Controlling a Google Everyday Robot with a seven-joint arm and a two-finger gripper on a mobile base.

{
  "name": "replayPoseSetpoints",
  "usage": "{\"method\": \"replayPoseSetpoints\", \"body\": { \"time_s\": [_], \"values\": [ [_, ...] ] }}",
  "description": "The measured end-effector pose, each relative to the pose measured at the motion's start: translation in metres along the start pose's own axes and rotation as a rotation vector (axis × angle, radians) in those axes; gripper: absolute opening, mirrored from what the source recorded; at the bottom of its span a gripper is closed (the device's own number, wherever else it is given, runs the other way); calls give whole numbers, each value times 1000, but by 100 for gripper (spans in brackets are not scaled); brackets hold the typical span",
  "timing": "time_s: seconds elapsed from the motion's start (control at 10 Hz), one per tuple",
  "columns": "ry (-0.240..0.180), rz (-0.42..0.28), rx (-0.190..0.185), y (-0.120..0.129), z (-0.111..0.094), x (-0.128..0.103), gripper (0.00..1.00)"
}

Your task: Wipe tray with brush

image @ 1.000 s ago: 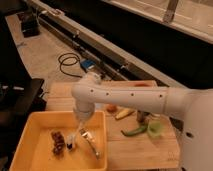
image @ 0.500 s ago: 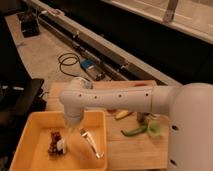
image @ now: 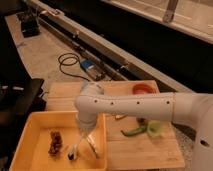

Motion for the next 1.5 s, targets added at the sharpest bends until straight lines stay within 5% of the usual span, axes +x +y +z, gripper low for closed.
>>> {"method": "replayPoseSetpoints", "body": {
  "time_s": [0.5,0.9,1.3,1.5],
  "values": [
    [62,-30,-11,-29,-19,33,0],
    [25,-105,5,-61,-2,20,0],
    [-26,-70,23,-30,16,-13,0],
    [-16,-24,22,-6,11,-11,0]
  ]
}}
